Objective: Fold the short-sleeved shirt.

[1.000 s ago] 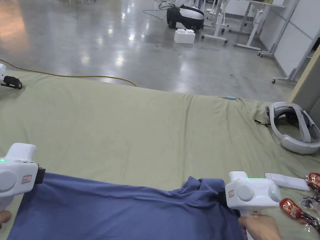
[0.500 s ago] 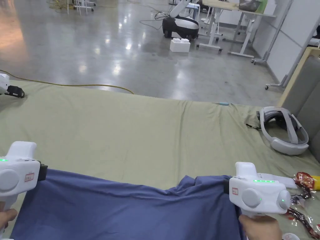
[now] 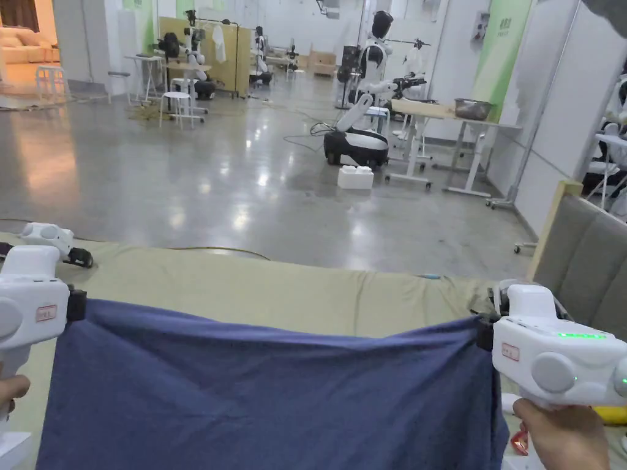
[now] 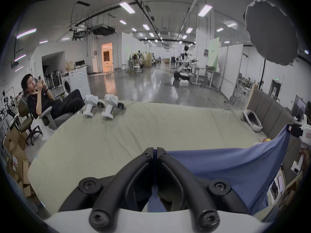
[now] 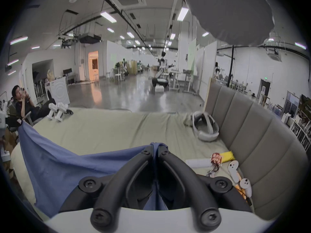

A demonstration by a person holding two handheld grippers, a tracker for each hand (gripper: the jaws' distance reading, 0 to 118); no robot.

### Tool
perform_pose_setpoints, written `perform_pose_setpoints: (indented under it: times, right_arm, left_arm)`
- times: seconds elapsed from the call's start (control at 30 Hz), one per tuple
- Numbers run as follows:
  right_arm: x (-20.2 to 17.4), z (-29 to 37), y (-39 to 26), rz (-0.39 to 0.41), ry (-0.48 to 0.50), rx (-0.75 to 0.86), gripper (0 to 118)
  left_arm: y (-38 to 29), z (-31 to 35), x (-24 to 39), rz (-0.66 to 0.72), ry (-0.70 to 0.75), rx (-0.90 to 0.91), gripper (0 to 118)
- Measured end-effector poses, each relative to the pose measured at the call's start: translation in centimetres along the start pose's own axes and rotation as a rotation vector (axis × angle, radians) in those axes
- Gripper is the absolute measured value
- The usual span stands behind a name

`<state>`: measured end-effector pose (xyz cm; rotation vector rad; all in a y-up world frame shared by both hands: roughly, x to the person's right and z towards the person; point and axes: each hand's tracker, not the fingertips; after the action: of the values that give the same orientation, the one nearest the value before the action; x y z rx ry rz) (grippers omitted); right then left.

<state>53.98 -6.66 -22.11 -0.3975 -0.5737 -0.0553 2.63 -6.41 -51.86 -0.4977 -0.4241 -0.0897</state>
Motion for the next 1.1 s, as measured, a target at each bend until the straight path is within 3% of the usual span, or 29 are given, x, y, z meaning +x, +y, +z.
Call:
perform_pose_setpoints:
  times: [0.47,1.1]
  right_arm:
    - [-0.3,5.0,14.3,0.018,-0.032,0.199,5]
    - [-1.3,2.2,28.3,0.071,-0.142,0.304,5]
  left_arm:
    - [13.5,5.2,1.5,-0.013,0.029,0.181,5]
    - [28.4,2.1,2.9,-0.048,0.075,0.289,5]
